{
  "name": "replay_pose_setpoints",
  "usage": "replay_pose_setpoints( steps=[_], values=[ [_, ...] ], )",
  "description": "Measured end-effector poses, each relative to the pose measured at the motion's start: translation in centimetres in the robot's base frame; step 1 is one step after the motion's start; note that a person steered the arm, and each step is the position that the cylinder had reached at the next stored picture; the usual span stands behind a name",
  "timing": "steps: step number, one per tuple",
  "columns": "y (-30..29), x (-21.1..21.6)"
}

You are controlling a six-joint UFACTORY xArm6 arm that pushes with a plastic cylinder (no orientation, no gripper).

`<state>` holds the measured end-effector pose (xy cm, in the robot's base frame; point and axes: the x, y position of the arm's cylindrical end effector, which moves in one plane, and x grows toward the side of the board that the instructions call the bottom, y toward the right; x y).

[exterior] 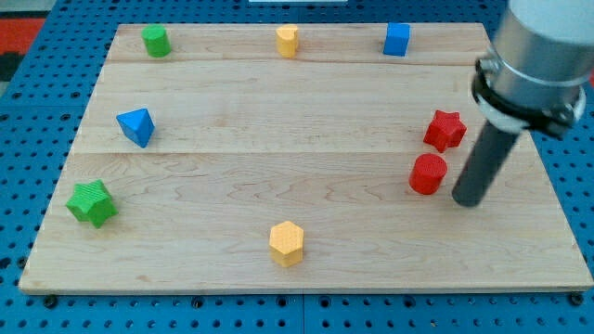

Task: Push the red circle into the red star

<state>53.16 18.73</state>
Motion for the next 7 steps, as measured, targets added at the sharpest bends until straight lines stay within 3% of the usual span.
replay_pose_setpoints(
  steps=[1,2,4,5,6,7],
  values=[
    [-4.4,0.7],
    [-6.7,-2.1],
    [-5.8,-5.5],
    [-5.8,-0.5],
    [-4.4,-1.4],
    [-4.4,-5.7]
  ],
)
